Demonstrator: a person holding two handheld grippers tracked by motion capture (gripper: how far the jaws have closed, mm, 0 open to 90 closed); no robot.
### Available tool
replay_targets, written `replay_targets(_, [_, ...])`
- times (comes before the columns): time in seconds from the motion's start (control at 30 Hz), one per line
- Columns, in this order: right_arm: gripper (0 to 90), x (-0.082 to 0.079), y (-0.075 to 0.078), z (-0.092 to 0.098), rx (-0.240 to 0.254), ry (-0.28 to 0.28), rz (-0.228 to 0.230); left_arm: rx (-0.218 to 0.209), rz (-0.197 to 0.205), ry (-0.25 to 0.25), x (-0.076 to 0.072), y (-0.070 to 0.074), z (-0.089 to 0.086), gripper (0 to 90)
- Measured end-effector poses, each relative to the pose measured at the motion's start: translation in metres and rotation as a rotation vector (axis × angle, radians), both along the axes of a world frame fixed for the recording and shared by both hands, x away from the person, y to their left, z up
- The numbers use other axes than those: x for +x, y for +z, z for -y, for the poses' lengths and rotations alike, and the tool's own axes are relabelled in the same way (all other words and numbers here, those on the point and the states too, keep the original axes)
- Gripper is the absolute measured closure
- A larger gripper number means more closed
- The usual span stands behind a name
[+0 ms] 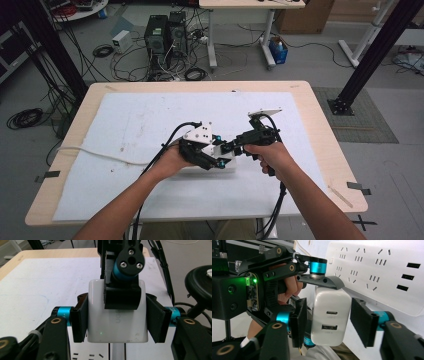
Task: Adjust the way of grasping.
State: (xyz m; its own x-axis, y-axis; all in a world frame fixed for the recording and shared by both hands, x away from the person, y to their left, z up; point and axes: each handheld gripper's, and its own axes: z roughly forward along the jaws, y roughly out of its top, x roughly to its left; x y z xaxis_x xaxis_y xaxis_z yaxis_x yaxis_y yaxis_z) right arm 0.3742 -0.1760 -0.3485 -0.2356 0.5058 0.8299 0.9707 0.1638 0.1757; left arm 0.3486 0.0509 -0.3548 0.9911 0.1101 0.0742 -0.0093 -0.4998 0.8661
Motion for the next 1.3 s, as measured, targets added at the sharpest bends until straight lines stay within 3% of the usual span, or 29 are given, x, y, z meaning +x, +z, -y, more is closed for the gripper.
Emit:
replay_targets(0.23, [56.1, -0.001, -0.005, 0.001, 0.036, -0.007, 0.0, -0.003, 0.026, 0.008, -0.003, 0.001, 0.003, 42.5])
replay_targets(0.47, [62.0, -0.002, -0.01, 0.003, 0.054, -0.017, -0.008, 0.038, 0.079, 0.01, -0.006, 0.0, 0.008, 42.5])
replay_targets(0.6, [62.4, -0.003, -0.012, 0.004, 0.053, -0.025, 0.006, 0.054, 0.077, 0.015, -0.006, -0.003, 0.01, 42.3])
replay_targets(0.63, [62.4, -0.003, -0.012, 0.004, 0.039, -0.022, 0.017, 0.061, 0.06, 0.026, -0.005, -0.003, 0.011, 40.2])
replay_targets(0.7, [62.4, -0.003, -0.012, 0.005, 0.011, -0.024, 0.06, 0.081, 0.0, 0.055, -0.003, -0.004, 0.011, 25.5])
replay_targets(0.8, [62.4, -0.003, -0.011, 0.011, -0.005, -0.031, 0.123, 0.119, -0.054, 0.099, 0.001, -0.006, 0.006, 15.8])
replay_targets(1.07, [62.3, -0.007, 0.003, 0.024, -0.14, -0.017, 0.315, 0.185, -0.202, 0.17, 0.013, -0.001, -0.02, 15.8])
replay_targets(1.3, [62.3, -0.007, 0.015, 0.033, -0.236, 0.015, 0.36, 0.314, -0.253, 0.2, 0.02, 0.009, -0.054, 15.8])
